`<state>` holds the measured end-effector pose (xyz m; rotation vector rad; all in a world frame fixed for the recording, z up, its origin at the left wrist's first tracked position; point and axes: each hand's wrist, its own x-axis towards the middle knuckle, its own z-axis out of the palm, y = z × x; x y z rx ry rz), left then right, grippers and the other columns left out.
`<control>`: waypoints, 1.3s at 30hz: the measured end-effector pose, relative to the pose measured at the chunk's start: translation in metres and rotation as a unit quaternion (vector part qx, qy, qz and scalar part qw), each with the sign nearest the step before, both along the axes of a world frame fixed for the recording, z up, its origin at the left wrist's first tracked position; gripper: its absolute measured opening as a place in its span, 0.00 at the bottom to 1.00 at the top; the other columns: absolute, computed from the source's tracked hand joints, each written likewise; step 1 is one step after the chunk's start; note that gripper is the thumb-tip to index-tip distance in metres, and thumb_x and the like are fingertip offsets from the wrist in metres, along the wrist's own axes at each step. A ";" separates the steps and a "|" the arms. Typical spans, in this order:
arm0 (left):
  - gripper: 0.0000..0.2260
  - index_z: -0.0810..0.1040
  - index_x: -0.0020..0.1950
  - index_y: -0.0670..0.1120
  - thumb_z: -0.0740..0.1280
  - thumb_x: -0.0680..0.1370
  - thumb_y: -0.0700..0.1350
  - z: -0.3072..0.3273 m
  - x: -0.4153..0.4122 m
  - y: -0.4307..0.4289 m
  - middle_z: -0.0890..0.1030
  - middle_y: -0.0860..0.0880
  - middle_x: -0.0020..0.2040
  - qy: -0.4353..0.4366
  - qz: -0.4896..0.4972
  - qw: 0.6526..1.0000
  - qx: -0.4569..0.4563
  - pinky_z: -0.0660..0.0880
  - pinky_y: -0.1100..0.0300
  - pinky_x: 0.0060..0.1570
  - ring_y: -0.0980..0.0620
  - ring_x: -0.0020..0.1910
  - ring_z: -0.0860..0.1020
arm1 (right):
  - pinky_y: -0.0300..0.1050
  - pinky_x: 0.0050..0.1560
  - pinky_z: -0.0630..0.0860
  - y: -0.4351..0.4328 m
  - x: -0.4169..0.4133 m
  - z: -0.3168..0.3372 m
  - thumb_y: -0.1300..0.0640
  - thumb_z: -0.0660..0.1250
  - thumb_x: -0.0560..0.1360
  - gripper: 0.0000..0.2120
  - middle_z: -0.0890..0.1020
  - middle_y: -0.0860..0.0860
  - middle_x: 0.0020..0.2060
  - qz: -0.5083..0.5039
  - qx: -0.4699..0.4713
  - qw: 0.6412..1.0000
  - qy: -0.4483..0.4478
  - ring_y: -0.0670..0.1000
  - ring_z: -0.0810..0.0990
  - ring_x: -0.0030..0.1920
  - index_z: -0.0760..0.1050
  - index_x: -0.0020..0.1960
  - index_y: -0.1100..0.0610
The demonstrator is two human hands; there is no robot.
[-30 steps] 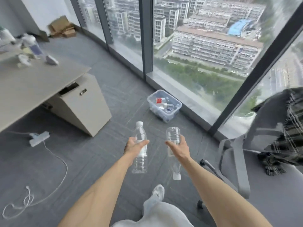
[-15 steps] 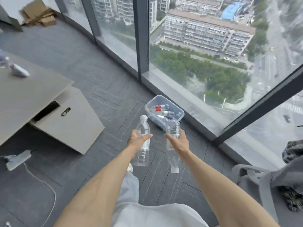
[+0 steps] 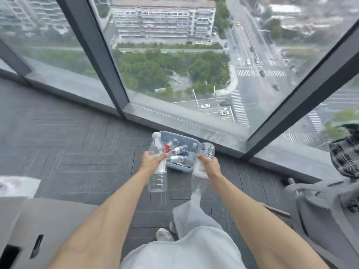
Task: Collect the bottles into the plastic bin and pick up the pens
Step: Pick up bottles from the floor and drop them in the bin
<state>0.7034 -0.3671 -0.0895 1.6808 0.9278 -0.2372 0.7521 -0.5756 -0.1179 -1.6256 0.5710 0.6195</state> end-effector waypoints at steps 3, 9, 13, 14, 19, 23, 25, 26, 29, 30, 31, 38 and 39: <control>0.33 0.65 0.70 0.44 0.74 0.71 0.54 -0.006 0.039 0.020 0.71 0.43 0.68 0.018 -0.018 1.000 -0.008 0.68 0.55 0.56 0.44 0.64 0.71 | 0.41 0.36 0.74 0.026 0.038 -0.013 0.50 0.71 0.69 0.29 0.81 0.57 0.49 -0.023 0.024 0.999 0.017 0.52 0.81 0.41 0.71 0.66 0.61; 0.32 0.67 0.68 0.44 0.75 0.69 0.54 -0.015 0.098 0.066 0.72 0.44 0.66 0.070 -0.001 0.997 0.010 0.70 0.53 0.58 0.46 0.61 0.73 | 0.57 0.57 0.79 0.066 0.134 -0.063 0.42 0.75 0.59 0.38 0.82 0.56 0.54 -0.078 0.017 0.996 0.029 0.57 0.82 0.52 0.70 0.64 0.55; 0.32 0.66 0.68 0.47 0.74 0.69 0.56 -0.027 0.141 0.094 0.71 0.44 0.66 0.094 0.006 0.995 0.010 0.70 0.51 0.59 0.45 0.62 0.72 | 0.53 0.57 0.79 0.080 0.190 -0.055 0.48 0.76 0.67 0.32 0.80 0.53 0.53 -0.111 -0.017 0.993 0.035 0.55 0.81 0.51 0.68 0.66 0.55; 0.32 0.66 0.68 0.47 0.74 0.69 0.56 -0.029 0.150 0.098 0.71 0.45 0.66 0.101 0.007 0.995 0.009 0.70 0.50 0.61 0.45 0.63 0.72 | 0.54 0.58 0.78 0.082 0.203 -0.059 0.47 0.76 0.68 0.31 0.79 0.53 0.53 -0.112 -0.027 0.992 0.045 0.55 0.80 0.52 0.68 0.65 0.55; 0.32 0.67 0.66 0.48 0.74 0.68 0.58 -0.048 0.202 0.111 0.73 0.46 0.62 0.115 -0.026 0.993 0.019 0.72 0.48 0.59 0.45 0.60 0.74 | 0.60 0.55 0.80 0.090 0.256 -0.072 0.36 0.78 0.60 0.47 0.73 0.54 0.65 -0.071 -0.039 0.993 0.081 0.56 0.75 0.61 0.64 0.69 0.57; 0.30 0.68 0.65 0.47 0.74 0.69 0.58 -0.063 0.241 0.112 0.72 0.48 0.58 0.116 -0.077 0.990 0.026 0.70 0.53 0.52 0.48 0.56 0.72 | 0.63 0.61 0.76 0.081 0.266 -0.081 0.39 0.76 0.63 0.49 0.70 0.58 0.70 -0.036 -0.104 0.985 0.133 0.61 0.72 0.68 0.61 0.74 0.62; 0.28 0.69 0.62 0.47 0.74 0.68 0.57 -0.067 0.257 0.111 0.73 0.48 0.57 0.110 -0.100 0.989 0.020 0.69 0.55 0.51 0.49 0.55 0.73 | 0.62 0.62 0.75 0.076 0.263 -0.071 0.47 0.73 0.70 0.40 0.69 0.58 0.71 -0.054 -0.125 0.979 0.149 0.61 0.72 0.67 0.61 0.75 0.62; 0.26 0.69 0.60 0.48 0.74 0.69 0.56 -0.066 0.265 0.110 0.73 0.49 0.56 0.108 -0.112 0.988 0.012 0.69 0.55 0.50 0.49 0.53 0.73 | 0.62 0.63 0.75 0.073 0.263 -0.066 0.50 0.71 0.72 0.37 0.68 0.58 0.72 -0.061 -0.141 0.976 0.153 0.61 0.71 0.68 0.61 0.75 0.61; 0.26 0.68 0.61 0.46 0.74 0.70 0.55 -0.067 0.287 0.112 0.73 0.49 0.54 0.102 -0.149 0.983 -0.013 0.69 0.56 0.48 0.50 0.51 0.73 | 0.60 0.65 0.74 0.066 0.263 -0.054 0.54 0.67 0.75 0.31 0.68 0.57 0.73 -0.081 -0.173 0.970 0.150 0.60 0.69 0.70 0.64 0.75 0.59; 0.28 0.68 0.63 0.46 0.74 0.69 0.56 -0.068 0.293 0.113 0.74 0.48 0.55 0.098 -0.158 0.982 -0.018 0.69 0.55 0.49 0.49 0.52 0.74 | 0.59 0.65 0.73 0.066 0.263 -0.051 0.54 0.66 0.76 0.29 0.69 0.56 0.72 -0.089 -0.179 0.968 0.149 0.60 0.70 0.70 0.65 0.75 0.58; 0.30 0.68 0.64 0.45 0.75 0.69 0.56 -0.069 0.298 0.116 0.74 0.47 0.56 0.098 -0.166 0.981 -0.023 0.70 0.55 0.49 0.48 0.53 0.74 | 0.59 0.65 0.74 0.068 0.263 -0.050 0.55 0.66 0.76 0.27 0.70 0.56 0.71 -0.096 -0.181 0.968 0.148 0.60 0.70 0.69 0.66 0.74 0.57; 0.39 0.67 0.67 0.47 0.75 0.62 0.63 -0.083 0.287 0.147 0.75 0.45 0.64 0.131 -0.211 0.968 -0.026 0.72 0.44 0.62 0.44 0.61 0.75 | 0.55 0.64 0.73 0.105 0.246 -0.053 0.54 0.66 0.77 0.20 0.76 0.54 0.66 -0.087 -0.177 0.968 0.156 0.57 0.73 0.66 0.74 0.68 0.56; 0.39 0.67 0.68 0.47 0.75 0.63 0.62 -0.086 0.284 0.150 0.74 0.45 0.65 0.133 -0.214 0.967 -0.024 0.71 0.43 0.63 0.44 0.62 0.74 | 0.55 0.64 0.73 0.111 0.242 -0.055 0.54 0.66 0.77 0.19 0.77 0.54 0.66 -0.083 -0.172 0.969 0.156 0.56 0.74 0.65 0.74 0.67 0.56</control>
